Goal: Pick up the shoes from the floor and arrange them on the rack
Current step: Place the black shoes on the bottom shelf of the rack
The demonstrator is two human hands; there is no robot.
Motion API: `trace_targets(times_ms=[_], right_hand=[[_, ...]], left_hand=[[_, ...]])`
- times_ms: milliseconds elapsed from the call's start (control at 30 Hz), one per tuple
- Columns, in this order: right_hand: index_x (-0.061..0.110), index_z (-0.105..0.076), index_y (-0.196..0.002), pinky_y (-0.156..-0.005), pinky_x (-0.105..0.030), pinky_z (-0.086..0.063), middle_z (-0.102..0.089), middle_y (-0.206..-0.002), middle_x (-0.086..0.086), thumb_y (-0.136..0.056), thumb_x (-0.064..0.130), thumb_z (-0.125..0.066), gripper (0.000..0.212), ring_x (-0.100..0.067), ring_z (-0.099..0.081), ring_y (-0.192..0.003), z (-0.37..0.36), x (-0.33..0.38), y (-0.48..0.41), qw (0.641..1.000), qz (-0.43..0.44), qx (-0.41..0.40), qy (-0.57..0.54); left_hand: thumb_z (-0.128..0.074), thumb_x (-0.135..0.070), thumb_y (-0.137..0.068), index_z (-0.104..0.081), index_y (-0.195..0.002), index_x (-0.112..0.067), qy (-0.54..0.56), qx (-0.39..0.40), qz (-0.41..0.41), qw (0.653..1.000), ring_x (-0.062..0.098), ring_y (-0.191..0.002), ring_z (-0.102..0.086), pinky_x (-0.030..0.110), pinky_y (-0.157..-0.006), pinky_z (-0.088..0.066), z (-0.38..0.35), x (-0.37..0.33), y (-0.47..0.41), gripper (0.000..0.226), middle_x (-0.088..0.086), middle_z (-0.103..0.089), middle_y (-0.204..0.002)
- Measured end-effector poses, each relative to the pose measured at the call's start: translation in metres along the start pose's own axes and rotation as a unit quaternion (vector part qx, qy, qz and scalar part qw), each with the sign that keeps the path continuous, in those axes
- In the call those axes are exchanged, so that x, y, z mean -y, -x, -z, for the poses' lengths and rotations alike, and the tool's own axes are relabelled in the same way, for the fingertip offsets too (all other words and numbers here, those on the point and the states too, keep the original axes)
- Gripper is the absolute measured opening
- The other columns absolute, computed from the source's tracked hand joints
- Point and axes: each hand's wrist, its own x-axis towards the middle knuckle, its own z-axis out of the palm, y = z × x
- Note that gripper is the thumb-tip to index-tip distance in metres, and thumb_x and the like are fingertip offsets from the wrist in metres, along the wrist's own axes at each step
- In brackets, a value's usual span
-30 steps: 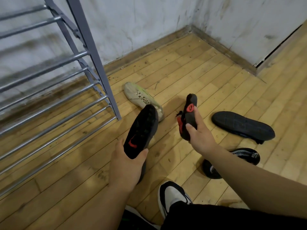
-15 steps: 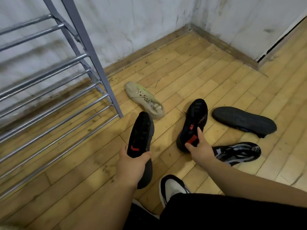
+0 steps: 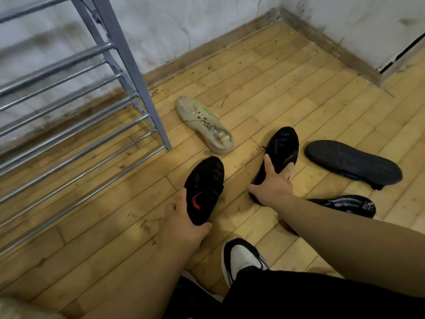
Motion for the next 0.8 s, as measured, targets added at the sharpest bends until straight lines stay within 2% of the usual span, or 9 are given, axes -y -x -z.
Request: trace_targets(times_ms=[133, 233, 300, 367, 467, 567, 633, 700, 800], right_hand=[[0.059, 0.013, -0.152, -0.110, -0.051, -0.044, 0.032, -0.163, -0.010, -0.084, 0.056, -0.070, 0.106, -0.052, -0.031, -0.141, 0.002, 0.006, -0.002, 0.999, -0.015, 0.017, 0.030], [0.060, 0.006, -0.153, -0.110, -0.051, -0.040, 0.025, -0.166, -0.009, -0.090, 0.044, -0.067, 0.098, -0.052, -0.027, -0.142, 0.004, 0.012, 0.000, 0.999, -0.022, 0.028, 0.012], [0.061, 0.004, -0.152, -0.109, -0.050, -0.043, 0.019, -0.167, -0.007, -0.091, 0.037, -0.064, 0.094, -0.051, -0.029, -0.141, 0.004, 0.014, 0.006, 0.999, -0.019, 0.026, -0.022], [0.064, 0.005, -0.150, -0.108, -0.051, -0.047, 0.015, -0.168, -0.003, -0.091, 0.039, -0.062, 0.093, -0.050, -0.028, -0.143, 0.002, 0.019, 0.018, 0.998, 0.003, 0.013, -0.067], [0.067, 0.007, -0.148, -0.116, -0.054, -0.037, 0.013, -0.169, 0.002, -0.094, 0.044, -0.063, 0.091, -0.042, -0.016, -0.152, -0.008, 0.032, 0.056, 0.990, 0.085, -0.007, -0.116], [0.067, 0.002, -0.149, -0.122, -0.053, -0.025, 0.013, -0.169, 0.004, -0.095, 0.044, -0.066, 0.089, -0.036, -0.005, -0.155, -0.019, 0.043, 0.099, 0.969, 0.229, -0.026, -0.084], [0.066, 0.001, -0.150, -0.124, -0.050, -0.018, 0.018, -0.168, 0.005, -0.097, 0.045, -0.064, 0.087, -0.032, 0.003, -0.156, -0.026, 0.046, 0.123, 0.947, 0.317, 0.020, -0.042], [0.066, 0.003, -0.150, -0.123, -0.050, -0.013, 0.025, -0.166, 0.010, -0.099, 0.047, -0.060, 0.083, -0.027, 0.009, -0.156, -0.030, 0.048, 0.139, 0.925, 0.369, 0.084, 0.021], [0.070, 0.007, -0.148, -0.121, -0.052, -0.015, 0.028, -0.165, 0.010, -0.101, 0.050, -0.056, 0.081, -0.030, 0.011, -0.155, -0.039, 0.053, 0.153, 0.886, 0.426, 0.149, 0.108]], left_hand=[[-0.068, -0.056, -0.082, 0.010, -0.152, -0.055, -0.033, 0.017, -0.026, 0.999, 0.024, -0.114, -0.047, 0.038, -0.089, -0.050, -0.007, 0.011, -0.002, 0.105, 0.003, -0.034, -0.133], [-0.066, -0.052, -0.087, 0.004, -0.153, -0.057, 0.012, 0.006, -0.048, 0.999, 0.019, -0.113, -0.046, 0.033, -0.088, -0.047, -0.004, 0.018, 0.000, 0.096, 0.002, -0.037, -0.133], [-0.067, -0.049, -0.089, -0.003, -0.155, -0.055, 0.055, -0.015, -0.063, 0.996, 0.013, -0.113, -0.044, 0.030, -0.090, -0.043, 0.002, 0.022, 0.002, 0.092, 0.000, -0.042, -0.135], [-0.068, -0.047, -0.089, -0.011, -0.157, -0.052, 0.098, -0.037, -0.069, 0.992, 0.007, -0.117, -0.039, 0.030, -0.096, -0.039, 0.011, 0.025, 0.005, 0.089, -0.003, -0.044, -0.142], [-0.068, -0.050, -0.089, -0.015, -0.154, -0.056, 0.134, -0.079, -0.057, 0.986, 0.013, -0.127, -0.042, 0.036, -0.104, -0.043, 0.026, 0.033, 0.020, 0.084, -0.003, -0.042, -0.147], [-0.063, -0.054, -0.090, -0.008, -0.149, -0.066, 0.125, -0.112, -0.035, 0.985, 0.024, -0.137, -0.042, 0.048, -0.107, -0.046, 0.042, 0.043, 0.043, 0.081, -0.001, -0.036, -0.155], [-0.059, -0.054, -0.092, -0.005, -0.148, -0.067, 0.118, -0.136, -0.022, 0.983, 0.024, -0.136, -0.043, 0.048, -0.108, -0.045, 0.054, 0.055, 0.060, 0.079, 0.000, -0.035, -0.156], [-0.057, -0.052, -0.095, -0.006, -0.151, -0.063, 0.107, -0.158, -0.013, 0.982, 0.023, -0.135, -0.042, 0.044, -0.109, -0.043, 0.063, 0.070, 0.075, 0.077, 0.001, -0.036, -0.154], [-0.057, -0.049, -0.097, -0.008, -0.155, -0.057, 0.090, -0.185, 0.018, 0.978, 0.024, -0.134, -0.041, 0.040, -0.106, -0.041, 0.071, 0.094, 0.096, 0.076, 0.005, -0.038, -0.150]])
